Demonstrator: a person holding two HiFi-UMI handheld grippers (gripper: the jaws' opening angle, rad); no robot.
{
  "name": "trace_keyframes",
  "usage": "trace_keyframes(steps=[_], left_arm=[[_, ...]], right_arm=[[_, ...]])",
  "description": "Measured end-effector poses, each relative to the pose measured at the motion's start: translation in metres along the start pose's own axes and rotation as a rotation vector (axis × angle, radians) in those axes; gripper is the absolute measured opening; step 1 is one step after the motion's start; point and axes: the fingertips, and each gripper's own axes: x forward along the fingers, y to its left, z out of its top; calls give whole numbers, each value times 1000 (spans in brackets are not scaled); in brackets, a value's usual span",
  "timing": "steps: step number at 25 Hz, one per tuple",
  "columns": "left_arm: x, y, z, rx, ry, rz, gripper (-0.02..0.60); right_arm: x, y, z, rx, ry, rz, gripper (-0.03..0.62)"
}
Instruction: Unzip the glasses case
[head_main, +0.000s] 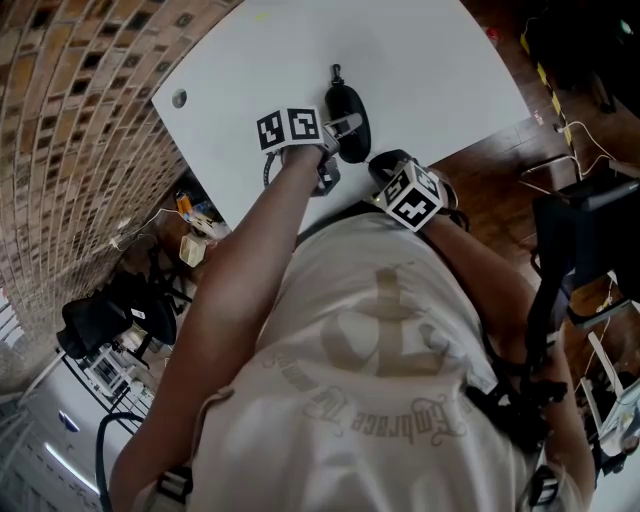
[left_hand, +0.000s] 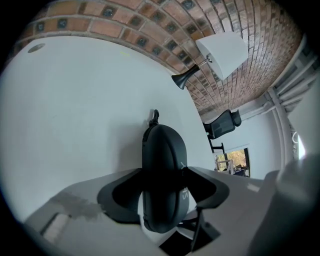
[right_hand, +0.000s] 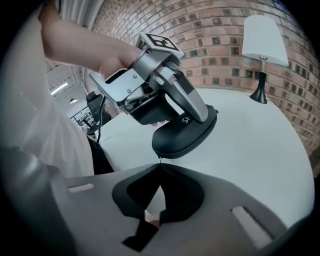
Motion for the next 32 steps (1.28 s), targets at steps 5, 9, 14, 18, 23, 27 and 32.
trace_keyframes(steps=[5, 9, 14, 18, 23, 27, 32], left_arm=[[1, 0, -1, 16, 27, -6, 296], [1, 0, -3, 28, 40, -6, 296], [2, -2, -10, 72, 87, -7, 296], [0, -2, -16, 102, 117, -6, 296], [-1, -4, -27, 188, 190, -3, 296], [-2, -4, -37, 241, 245, 0, 296], [-6, -2, -46, 294, 307, -2, 296]], right_arm=[[-6, -10, -1, 7, -9, -18, 8], [-6, -12, -1, -2, -13, -11, 8], [-8, -13, -3, -3, -16, -3, 8], [-8, -10, -4, -16, -15, 12, 8], [-9, -12, -4, -15, -13, 19, 8], [-9, -11, -5, -23, -12, 26, 8], [-8, -9, -4, -34, -11, 35, 8]])
